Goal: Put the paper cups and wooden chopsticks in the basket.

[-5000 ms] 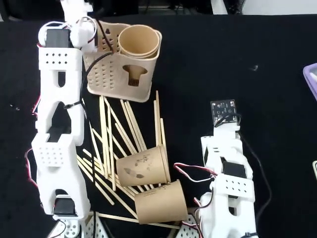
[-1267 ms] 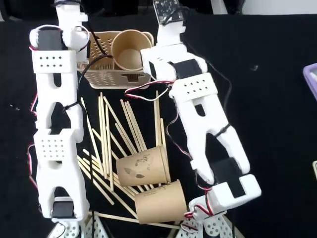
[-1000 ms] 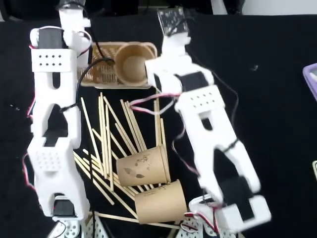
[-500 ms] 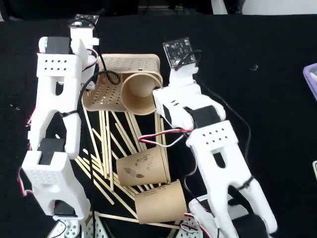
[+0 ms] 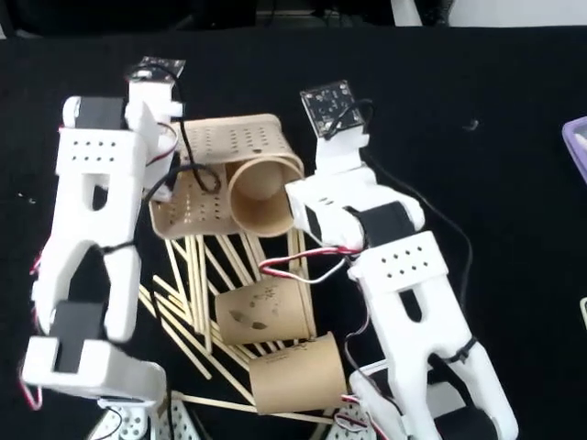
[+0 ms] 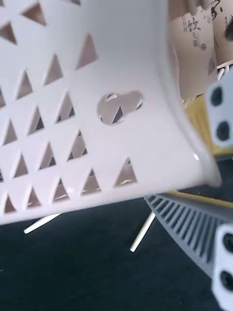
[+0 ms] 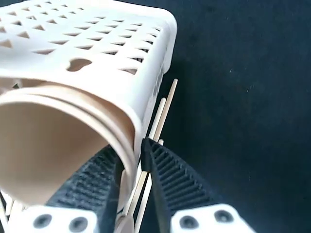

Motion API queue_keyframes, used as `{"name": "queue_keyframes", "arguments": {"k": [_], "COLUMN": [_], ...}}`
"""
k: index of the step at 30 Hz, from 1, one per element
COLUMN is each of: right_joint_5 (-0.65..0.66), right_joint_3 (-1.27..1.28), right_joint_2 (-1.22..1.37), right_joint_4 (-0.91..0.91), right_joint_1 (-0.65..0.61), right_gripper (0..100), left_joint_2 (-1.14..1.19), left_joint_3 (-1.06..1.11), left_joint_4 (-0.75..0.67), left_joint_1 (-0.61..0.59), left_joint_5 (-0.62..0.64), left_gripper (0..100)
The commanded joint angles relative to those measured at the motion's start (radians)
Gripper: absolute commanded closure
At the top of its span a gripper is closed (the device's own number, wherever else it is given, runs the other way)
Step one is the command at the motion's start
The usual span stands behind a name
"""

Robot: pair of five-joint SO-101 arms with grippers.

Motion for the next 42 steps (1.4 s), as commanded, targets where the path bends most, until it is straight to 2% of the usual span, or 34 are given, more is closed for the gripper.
{"name": "queue_keyframes", "arguments": {"k": [1, 9, 15, 20, 25, 29, 35, 42], "right_joint_5": [0.012, 0.104, 0.118, 0.118, 0.117, 0.117, 0.109, 0.117], "right_joint_3": [-0.01, -0.185, -0.297, -0.245, -0.101, -0.044, -0.019, 0.168], "right_joint_2": [-0.03, -0.03, -0.03, -0.022, -0.022, -0.021, -0.019, -0.019], "right_joint_4": [0.037, 0.284, 0.359, 0.238, 0.015, -0.083, -0.201, -0.402], "right_joint_1": [0.014, 0.017, 0.015, 0.014, -0.005, -0.066, -0.1, -0.1], "right_gripper": [98.8, 98.8, 98.8, 98.8, 98.8, 98.8, 98.7, 96.7], "left_joint_2": [-0.14, -0.195, -0.195, -0.176, -0.117, -0.041, 0.035, 0.035], "left_joint_3": [0.111, 0.176, 0.068, -0.024, 0.001, -0.007, -0.035, -0.082], "left_joint_4": [-0.035, -0.051, 0.048, 0.029, -0.117, -0.176, -0.204, -0.198], "left_joint_1": [-0.01, -0.062, -0.064, -0.056, -0.053, -0.022, 0.064, 0.087], "left_joint_5": [-0.012, -0.021, -0.048, -0.043, -0.04, -0.038, 0.025, 0.032], "left_gripper": [97, 97, 97, 97, 97, 97, 97, 97]}}
